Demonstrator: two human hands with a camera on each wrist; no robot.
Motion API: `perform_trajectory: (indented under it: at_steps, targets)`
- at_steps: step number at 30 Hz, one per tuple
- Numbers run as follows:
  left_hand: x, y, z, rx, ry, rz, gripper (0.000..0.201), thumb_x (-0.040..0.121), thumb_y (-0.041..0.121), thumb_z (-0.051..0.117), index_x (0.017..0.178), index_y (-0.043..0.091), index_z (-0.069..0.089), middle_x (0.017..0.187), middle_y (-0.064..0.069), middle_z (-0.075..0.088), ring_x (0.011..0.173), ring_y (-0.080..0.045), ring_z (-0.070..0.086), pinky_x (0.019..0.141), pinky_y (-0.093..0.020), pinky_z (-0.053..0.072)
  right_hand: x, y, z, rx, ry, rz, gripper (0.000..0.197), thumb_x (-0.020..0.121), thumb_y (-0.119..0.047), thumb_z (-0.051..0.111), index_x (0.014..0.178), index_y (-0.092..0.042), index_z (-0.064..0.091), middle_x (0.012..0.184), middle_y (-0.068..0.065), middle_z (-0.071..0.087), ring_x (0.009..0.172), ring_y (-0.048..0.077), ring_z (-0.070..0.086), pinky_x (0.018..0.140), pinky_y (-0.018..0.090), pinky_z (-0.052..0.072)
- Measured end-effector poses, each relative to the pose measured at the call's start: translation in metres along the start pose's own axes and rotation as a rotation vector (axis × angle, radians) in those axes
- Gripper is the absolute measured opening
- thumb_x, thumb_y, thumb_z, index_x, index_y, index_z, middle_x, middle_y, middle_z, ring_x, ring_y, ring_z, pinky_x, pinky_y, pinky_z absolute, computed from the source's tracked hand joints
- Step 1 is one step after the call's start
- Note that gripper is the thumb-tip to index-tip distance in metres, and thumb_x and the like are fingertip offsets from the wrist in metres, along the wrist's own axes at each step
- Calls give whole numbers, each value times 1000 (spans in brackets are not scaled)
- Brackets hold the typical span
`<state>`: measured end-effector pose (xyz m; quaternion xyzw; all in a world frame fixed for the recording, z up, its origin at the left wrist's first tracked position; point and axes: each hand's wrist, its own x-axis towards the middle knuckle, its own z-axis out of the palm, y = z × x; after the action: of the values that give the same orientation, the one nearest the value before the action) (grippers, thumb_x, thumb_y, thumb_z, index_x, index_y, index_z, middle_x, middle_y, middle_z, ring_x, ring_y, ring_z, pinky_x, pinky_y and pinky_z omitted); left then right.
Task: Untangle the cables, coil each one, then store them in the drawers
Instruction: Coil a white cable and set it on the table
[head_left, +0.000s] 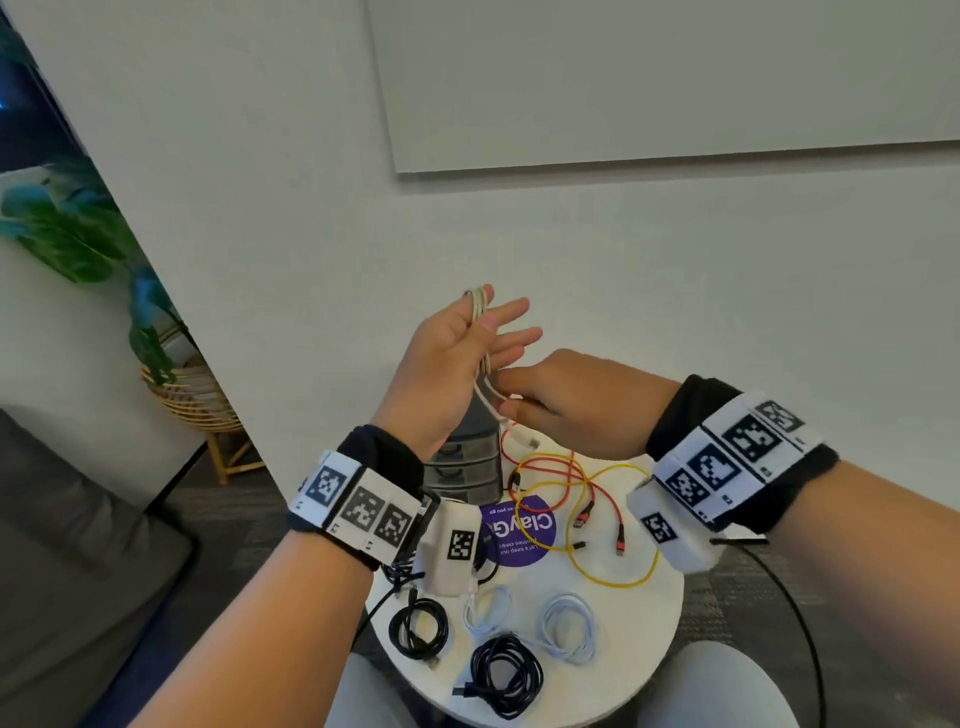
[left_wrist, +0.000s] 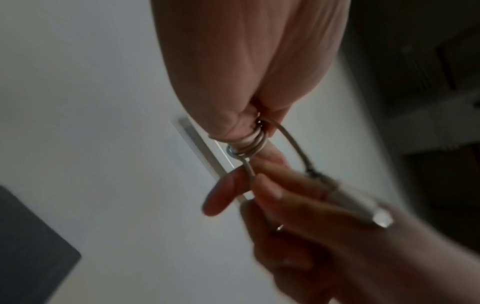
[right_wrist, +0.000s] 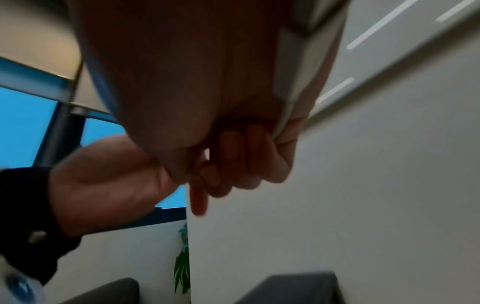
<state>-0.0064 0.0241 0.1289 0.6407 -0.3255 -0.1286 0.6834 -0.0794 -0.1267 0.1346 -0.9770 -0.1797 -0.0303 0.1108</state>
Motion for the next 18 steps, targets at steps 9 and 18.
perform_trajectory:
  at_steps: [9, 18]
  targets:
    - [-5, 16, 4, 162, -169, -8, 44, 104, 5, 36, 75, 9, 69, 61, -7, 63, 59, -25, 57, 70, -42, 51, -9, -4, -50, -122, 230, -129, 13, 92, -29, 69, 82, -22, 64, 76, -9, 57, 67, 9, 51, 65, 30, 42]
    - [-20, 2, -6, -127, -413, -199, 41, 103, 28, 44, 79, 16, 76, 75, -7, 66, 58, -11, 57, 62, -26, 45, -13, 1, -20, 9, 403, -84, 29, 93, -41, 69, 114, -21, 68, 101, -8, 61, 77, -14, 49, 65, 9, 30]
